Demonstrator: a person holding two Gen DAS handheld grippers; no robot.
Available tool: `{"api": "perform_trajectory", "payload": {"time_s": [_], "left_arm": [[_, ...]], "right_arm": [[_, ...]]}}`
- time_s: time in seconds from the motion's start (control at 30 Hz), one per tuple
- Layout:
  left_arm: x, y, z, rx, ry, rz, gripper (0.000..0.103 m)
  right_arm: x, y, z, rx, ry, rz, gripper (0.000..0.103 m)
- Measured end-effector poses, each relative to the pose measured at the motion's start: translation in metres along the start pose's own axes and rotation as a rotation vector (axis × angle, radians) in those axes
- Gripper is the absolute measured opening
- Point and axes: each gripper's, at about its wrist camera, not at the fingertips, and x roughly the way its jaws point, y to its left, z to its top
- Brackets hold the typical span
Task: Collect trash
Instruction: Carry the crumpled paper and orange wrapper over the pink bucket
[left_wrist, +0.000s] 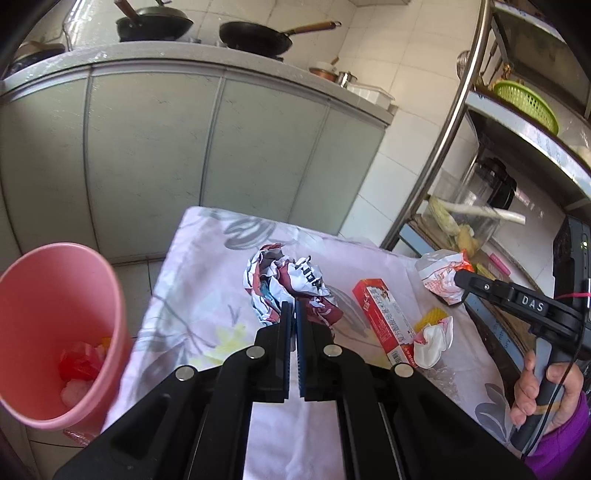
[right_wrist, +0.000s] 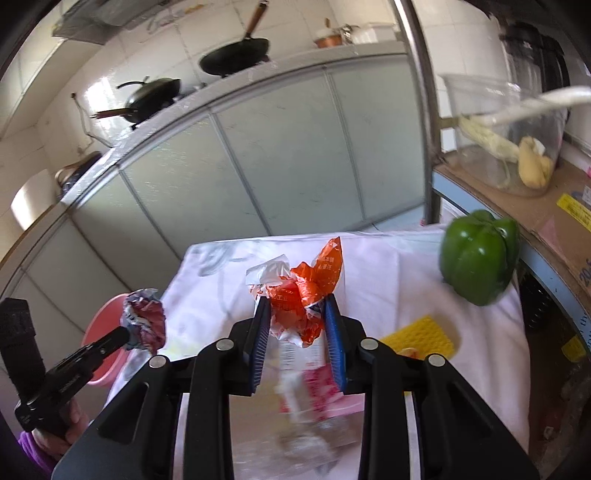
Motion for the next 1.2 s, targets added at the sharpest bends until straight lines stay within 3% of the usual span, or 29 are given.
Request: {"api": "perform_trajectory", "payload": {"time_s": [0.37, 0.73, 1.2], "left_arm": [[-0.054, 0.028, 0.005, -0.007, -0.109, 0.101, 0.002], [-0.092, 0.08, 0.004, -0.06, -0.181, 0.216, 0.002], [-0.108, 0.155, -0.012, -0.174, -0.18, 0.353, 0.002]], "right_arm": [[0.003, 0.075, -0.006, -0.117, 0.015, 0.096, 0.03], [0.035, 0.166, -0.012, -0.237, 0.082, 0.219, 0.03], [0.08, 0.258, -0.044, -0.377, 0.184, 0.309, 0.03]]}}
